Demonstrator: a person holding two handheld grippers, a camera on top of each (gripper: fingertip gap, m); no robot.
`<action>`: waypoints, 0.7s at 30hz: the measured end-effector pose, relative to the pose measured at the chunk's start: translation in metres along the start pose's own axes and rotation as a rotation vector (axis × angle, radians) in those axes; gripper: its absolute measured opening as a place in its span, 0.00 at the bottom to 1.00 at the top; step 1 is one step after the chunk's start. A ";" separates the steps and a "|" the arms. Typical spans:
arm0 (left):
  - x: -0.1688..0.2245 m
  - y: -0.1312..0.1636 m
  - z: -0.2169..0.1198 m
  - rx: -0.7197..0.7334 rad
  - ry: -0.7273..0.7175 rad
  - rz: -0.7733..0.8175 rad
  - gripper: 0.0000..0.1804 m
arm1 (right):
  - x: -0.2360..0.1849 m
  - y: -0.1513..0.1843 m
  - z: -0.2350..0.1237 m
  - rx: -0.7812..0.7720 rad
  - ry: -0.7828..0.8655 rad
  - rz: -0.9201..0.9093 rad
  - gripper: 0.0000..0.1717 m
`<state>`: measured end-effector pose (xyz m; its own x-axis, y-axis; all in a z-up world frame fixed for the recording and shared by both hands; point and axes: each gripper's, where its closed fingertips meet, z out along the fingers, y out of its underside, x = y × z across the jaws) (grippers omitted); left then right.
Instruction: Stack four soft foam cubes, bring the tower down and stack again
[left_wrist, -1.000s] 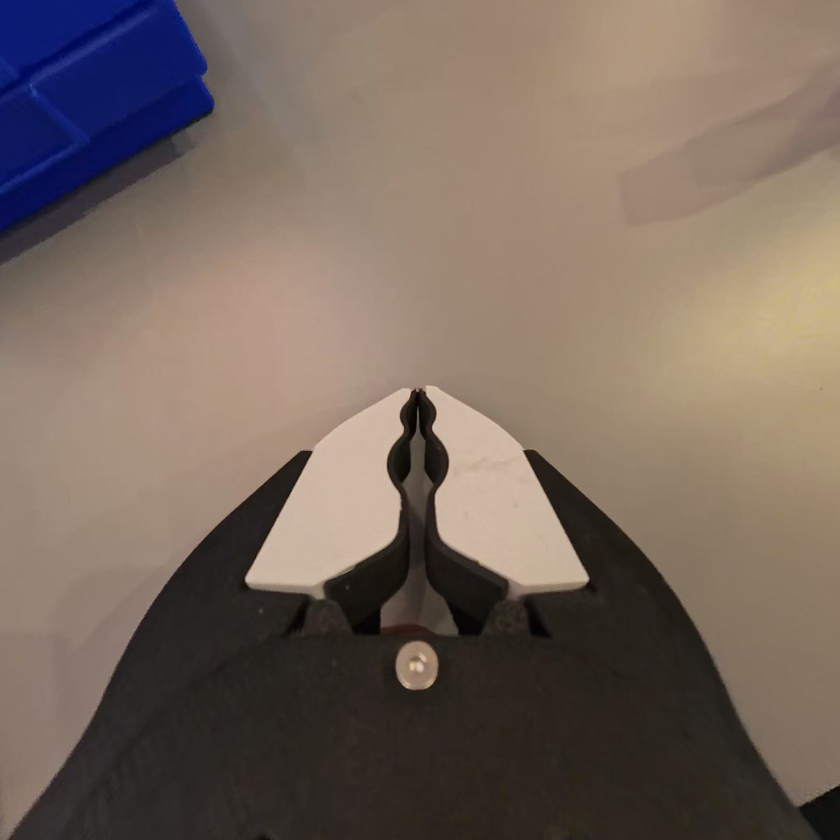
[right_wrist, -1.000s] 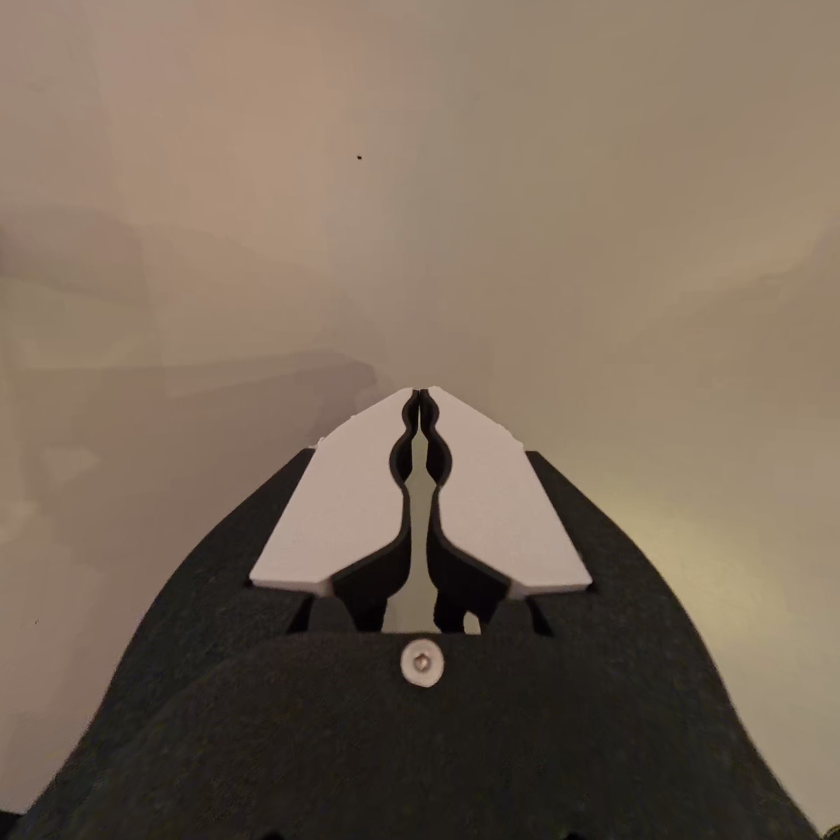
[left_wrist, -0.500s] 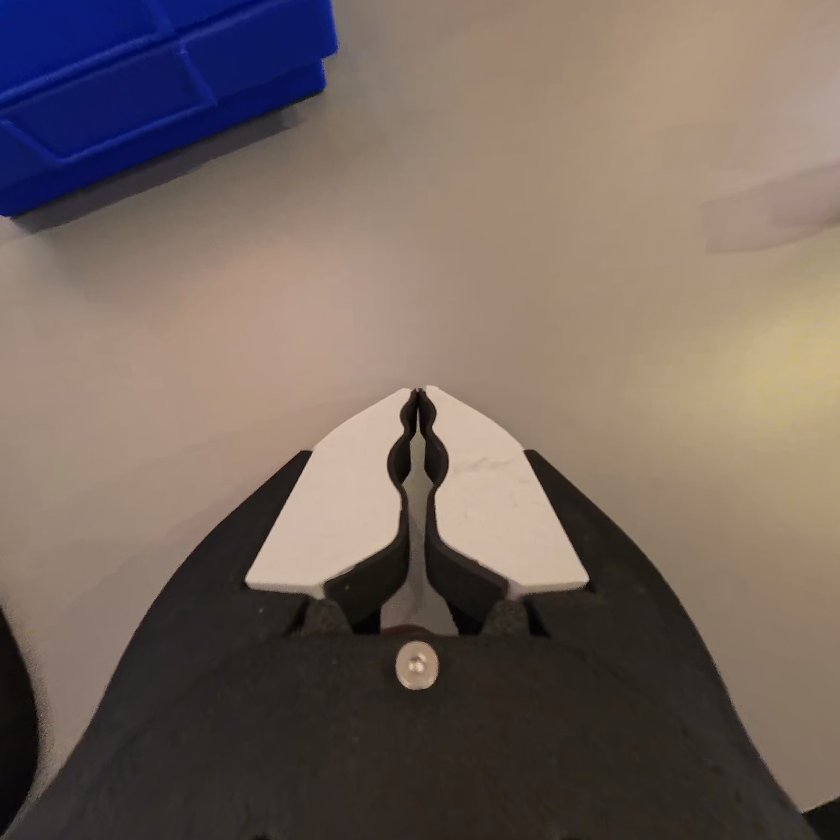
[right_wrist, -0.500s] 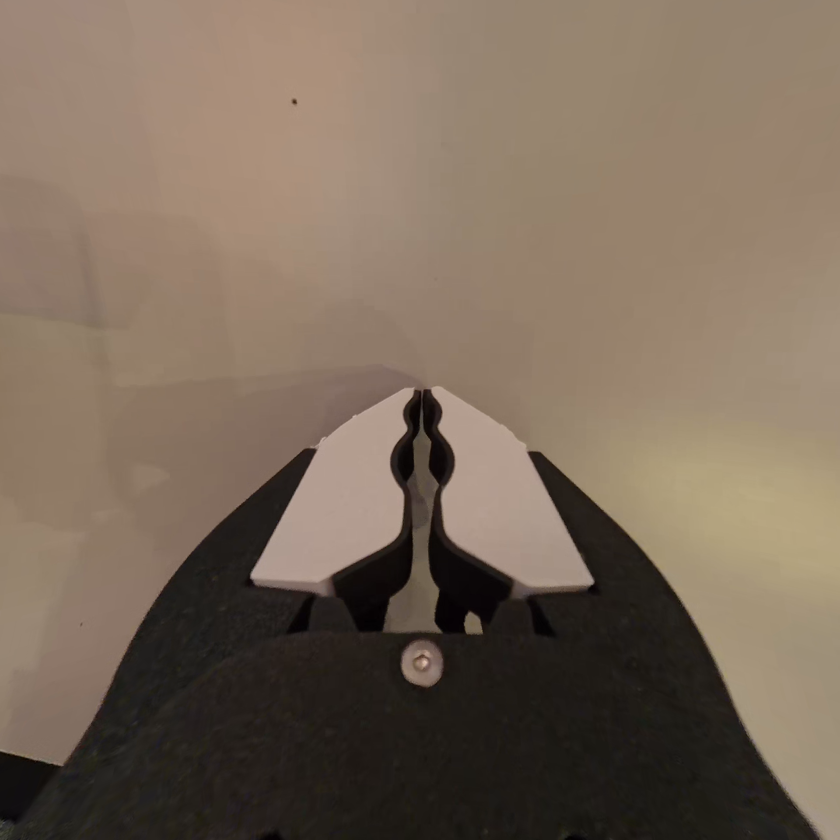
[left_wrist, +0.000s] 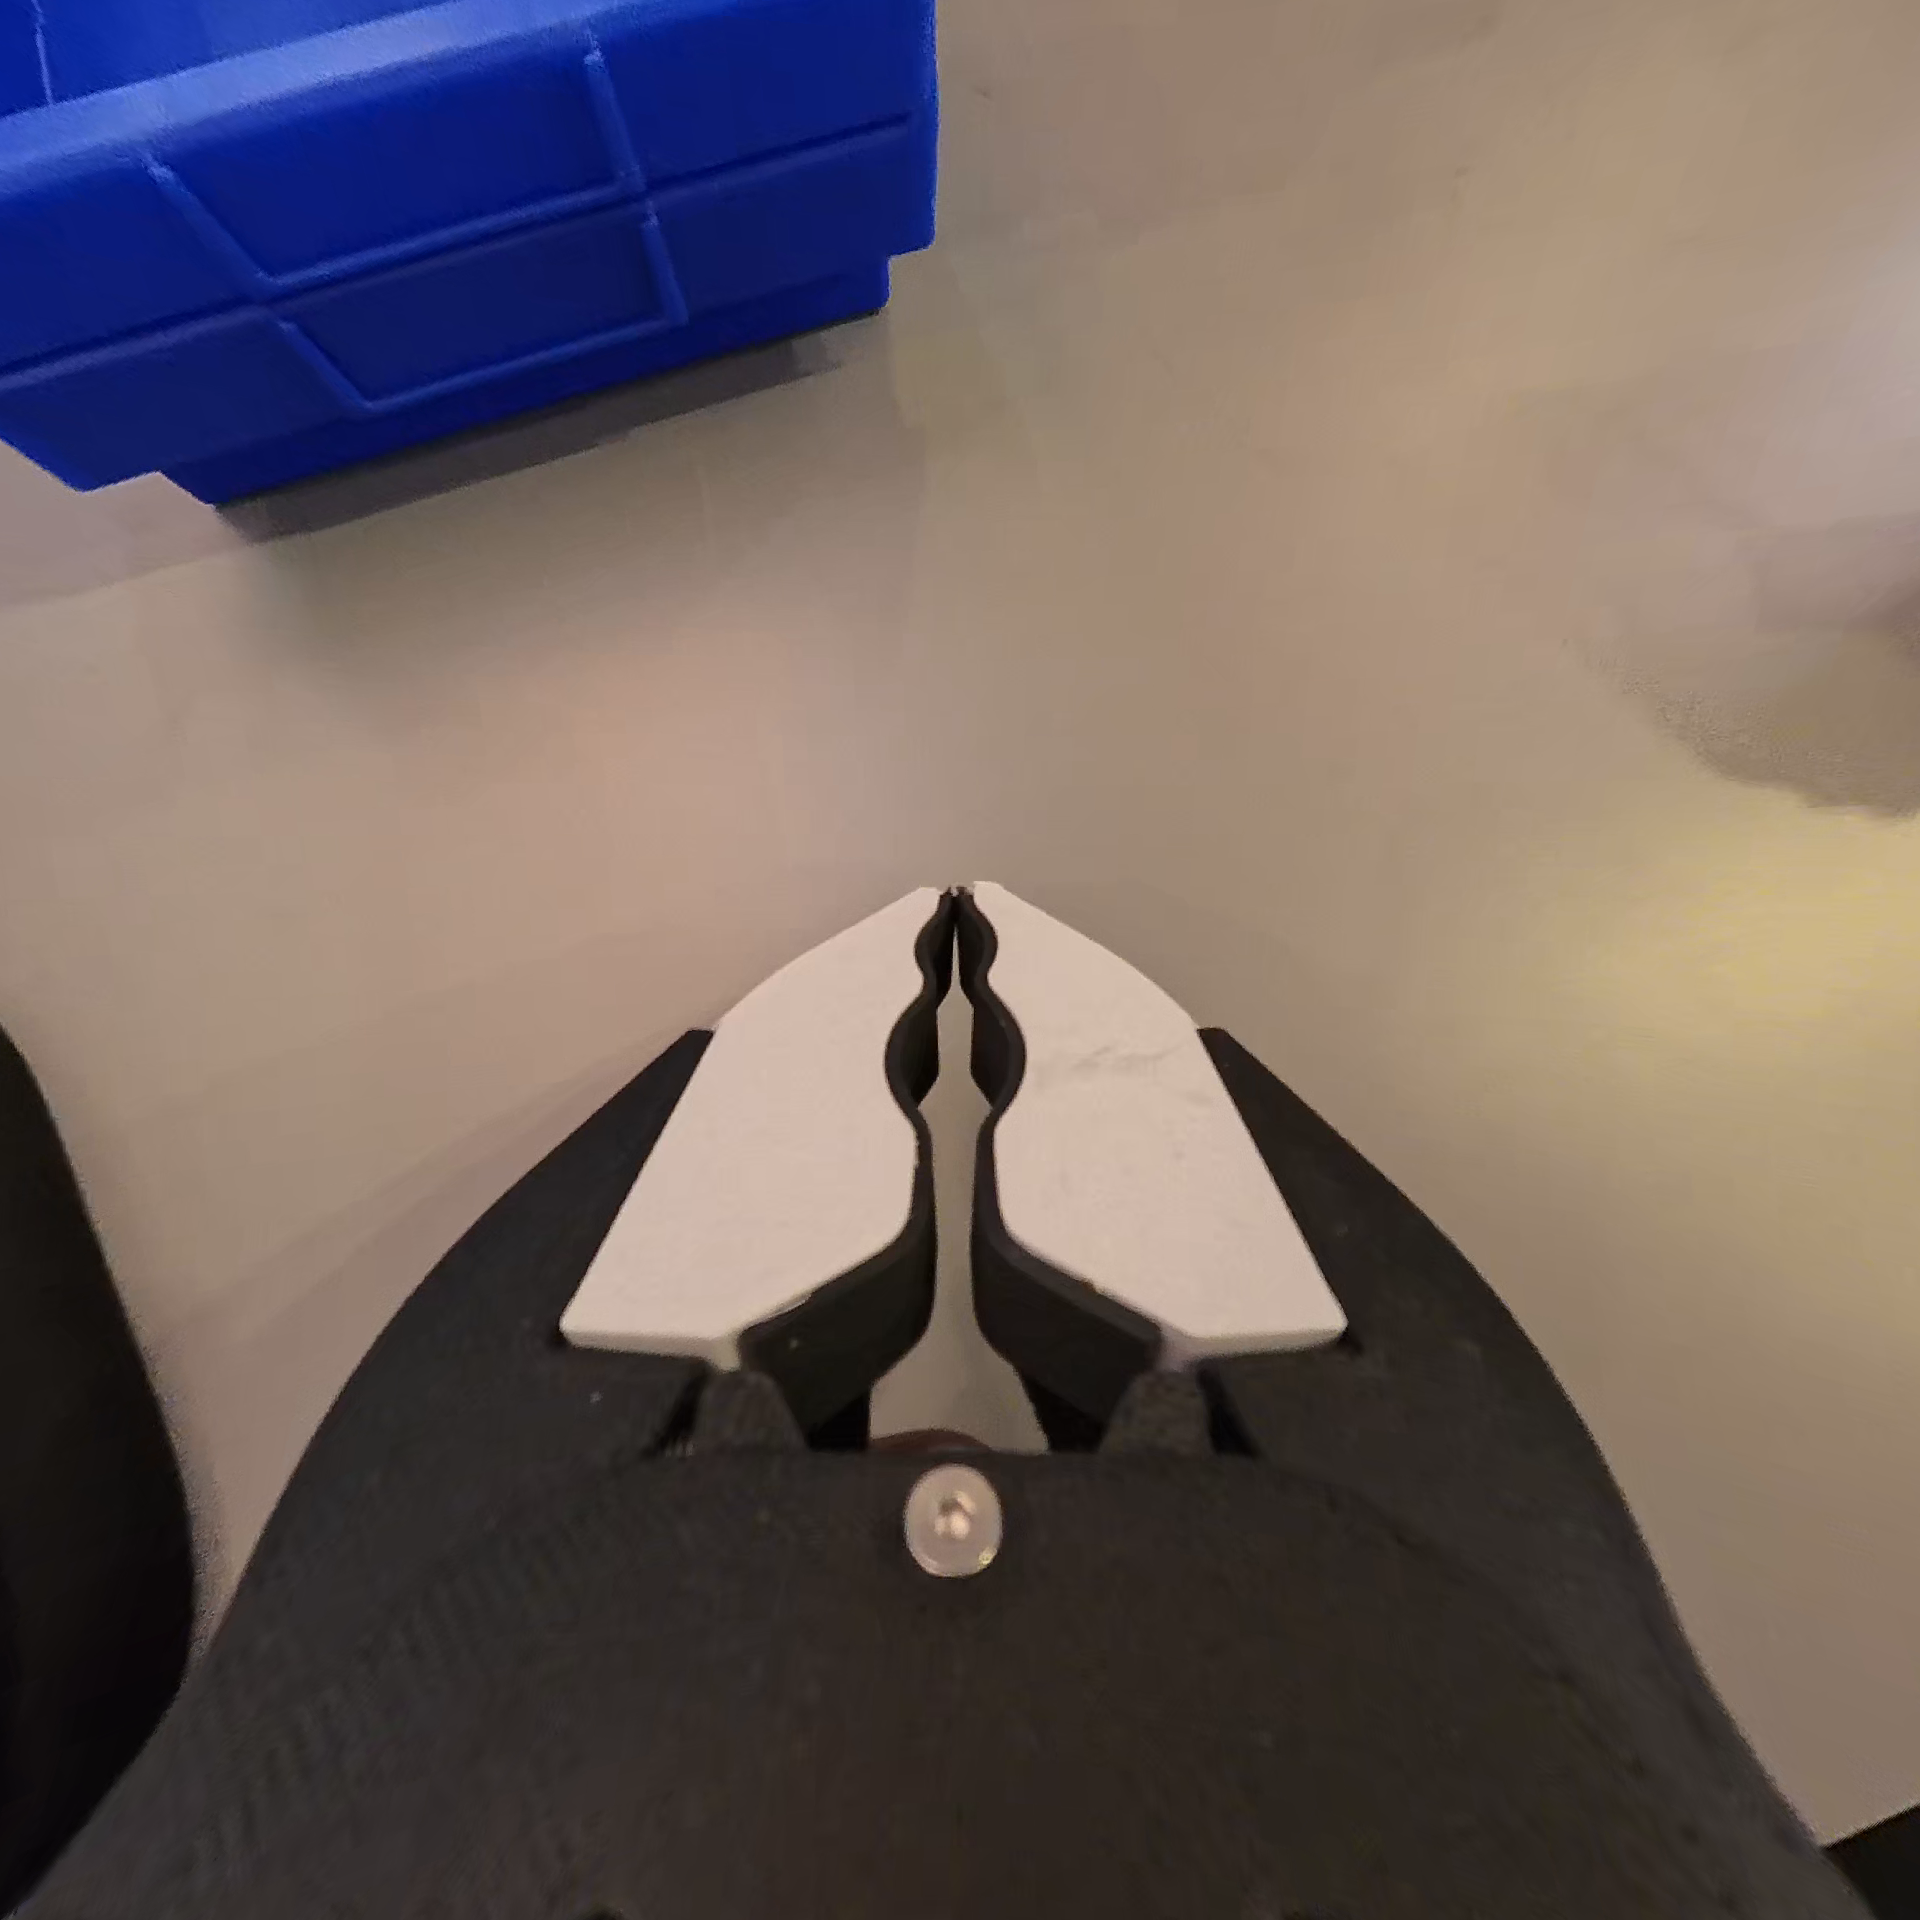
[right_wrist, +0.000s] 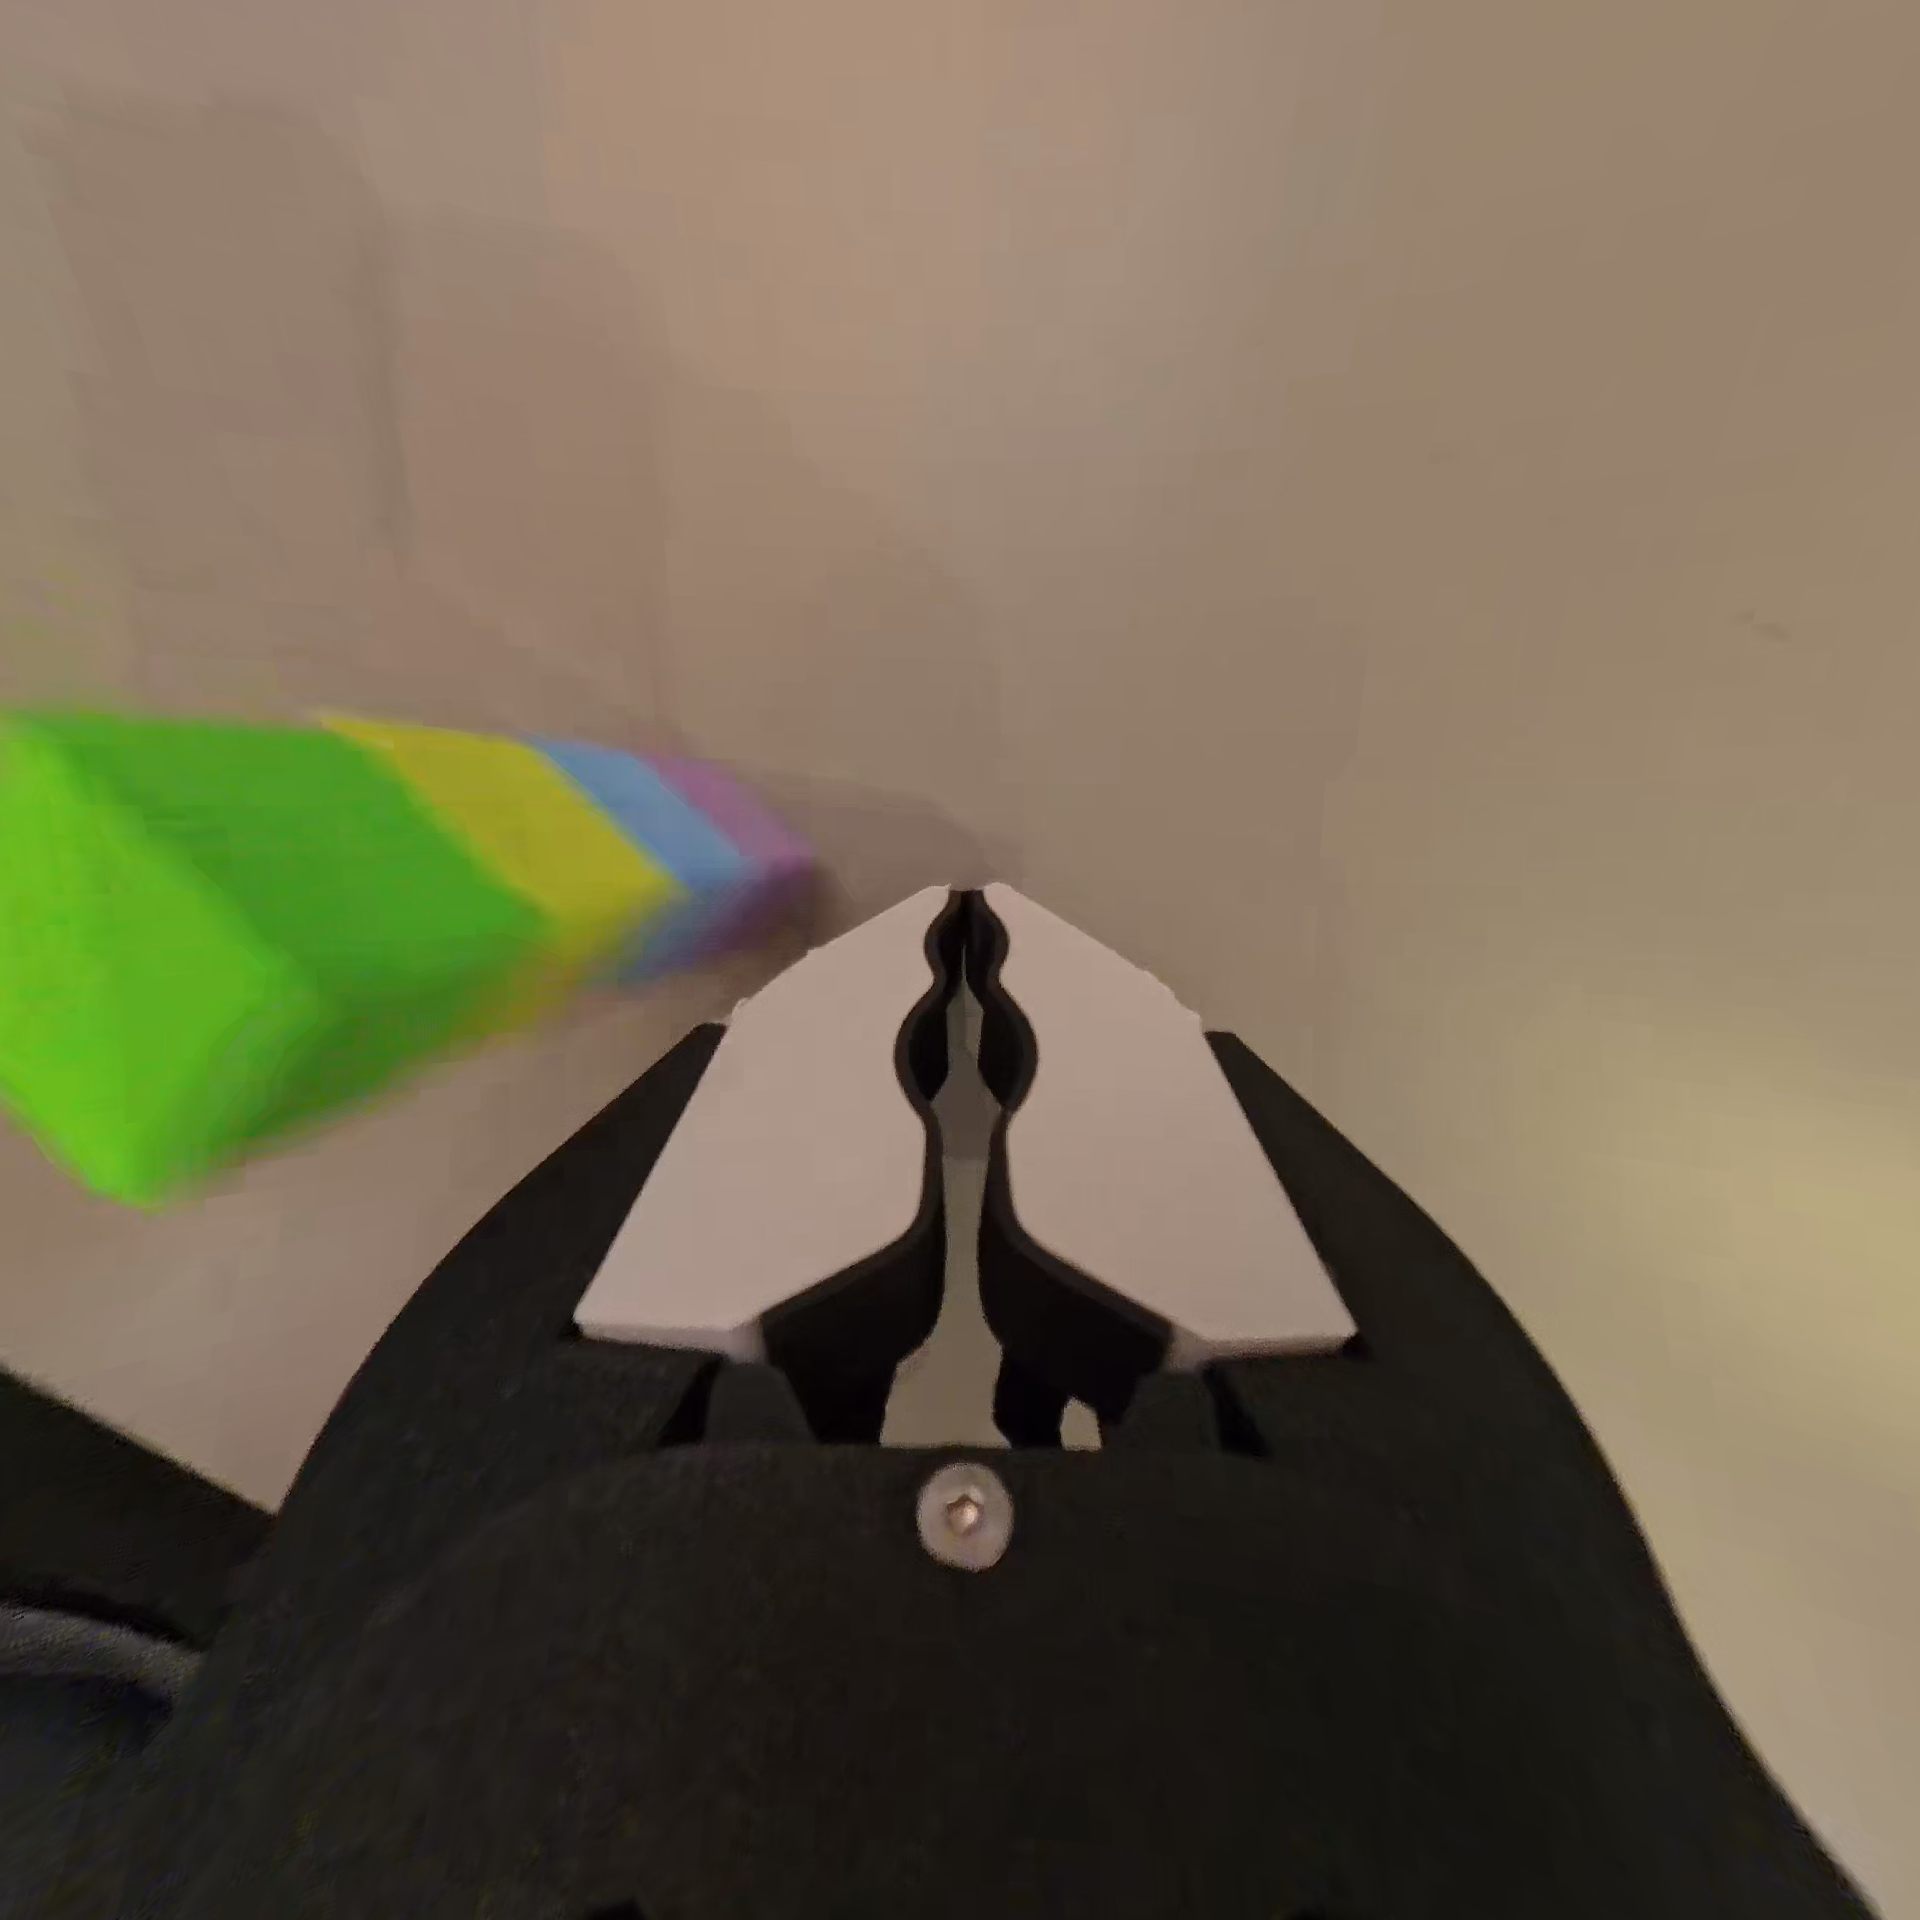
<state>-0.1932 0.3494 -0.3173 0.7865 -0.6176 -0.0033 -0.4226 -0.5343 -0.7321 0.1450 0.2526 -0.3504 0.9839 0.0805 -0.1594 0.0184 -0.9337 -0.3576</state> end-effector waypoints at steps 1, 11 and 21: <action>-0.002 0.000 -0.001 0.003 -0.002 -0.004 0.00 | -0.022 -0.010 0.007 0.002 -0.035 -0.026 0.00; -0.023 0.005 -0.009 0.025 -0.031 -0.039 0.00 | -0.078 -0.047 -0.013 0.084 -0.128 -0.138 0.00; -0.008 0.006 -0.006 0.026 0.001 -0.038 0.02 | -0.048 -0.035 -0.027 0.154 -0.137 -0.180 0.01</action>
<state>-0.2041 0.3477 -0.3175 0.8015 -0.5975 0.0251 -0.3808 -0.5423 -0.7489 0.1019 0.2714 -0.3051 0.9339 0.2965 -0.1996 0.1533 -0.8368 -0.5257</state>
